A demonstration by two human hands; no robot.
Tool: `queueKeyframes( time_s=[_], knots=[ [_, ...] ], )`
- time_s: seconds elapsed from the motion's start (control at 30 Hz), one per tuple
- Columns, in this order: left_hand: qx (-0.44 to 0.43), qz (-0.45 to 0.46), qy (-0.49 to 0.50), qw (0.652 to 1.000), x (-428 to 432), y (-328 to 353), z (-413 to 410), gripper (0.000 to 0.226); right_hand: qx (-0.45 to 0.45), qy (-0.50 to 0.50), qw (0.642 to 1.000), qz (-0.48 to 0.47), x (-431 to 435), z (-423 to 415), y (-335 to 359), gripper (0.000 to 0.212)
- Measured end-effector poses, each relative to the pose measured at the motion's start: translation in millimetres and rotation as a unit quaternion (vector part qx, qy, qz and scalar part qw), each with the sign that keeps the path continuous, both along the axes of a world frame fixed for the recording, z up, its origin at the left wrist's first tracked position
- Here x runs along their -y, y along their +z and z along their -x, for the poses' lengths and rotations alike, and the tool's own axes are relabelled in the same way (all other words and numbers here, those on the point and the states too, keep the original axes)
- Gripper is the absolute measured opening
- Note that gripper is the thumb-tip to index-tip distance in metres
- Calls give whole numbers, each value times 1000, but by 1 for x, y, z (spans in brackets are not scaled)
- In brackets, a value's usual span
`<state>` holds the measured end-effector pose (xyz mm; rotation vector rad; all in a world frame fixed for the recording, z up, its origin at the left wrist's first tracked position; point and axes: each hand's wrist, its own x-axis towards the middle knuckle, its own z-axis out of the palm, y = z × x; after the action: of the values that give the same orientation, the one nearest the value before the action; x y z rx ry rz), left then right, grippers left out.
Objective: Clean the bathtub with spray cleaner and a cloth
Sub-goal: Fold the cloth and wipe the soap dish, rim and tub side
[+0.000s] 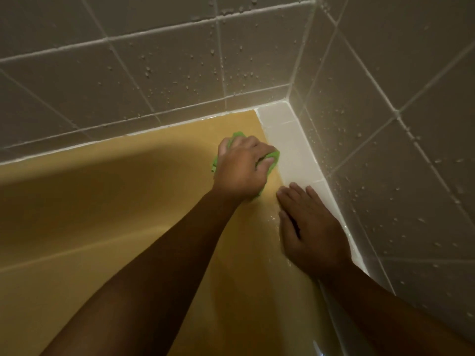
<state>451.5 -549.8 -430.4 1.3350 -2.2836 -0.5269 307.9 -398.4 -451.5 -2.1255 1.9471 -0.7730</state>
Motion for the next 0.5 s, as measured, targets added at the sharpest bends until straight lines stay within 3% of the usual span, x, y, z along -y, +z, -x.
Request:
queueKeyframes(
  time_s=[0.2,0.3,0.4,0.5],
  knots=[
    [0,2,-151,988,-72,-4,-22,31,-117,-29,991,-57,-62,0,7,55],
    [-1,-24,-78,997,-52,1,-12,31,-162,-31,981,-102,-93,1,8,60],
    [-14,-46,-32,998,-91,0,1,26,-167,-49,977,-119,-119,-1,10,61],
    [-21,-11,-157,987,-162,-10,-15,25,-164,-51,977,-124,-152,-4,11,61]
  ],
)
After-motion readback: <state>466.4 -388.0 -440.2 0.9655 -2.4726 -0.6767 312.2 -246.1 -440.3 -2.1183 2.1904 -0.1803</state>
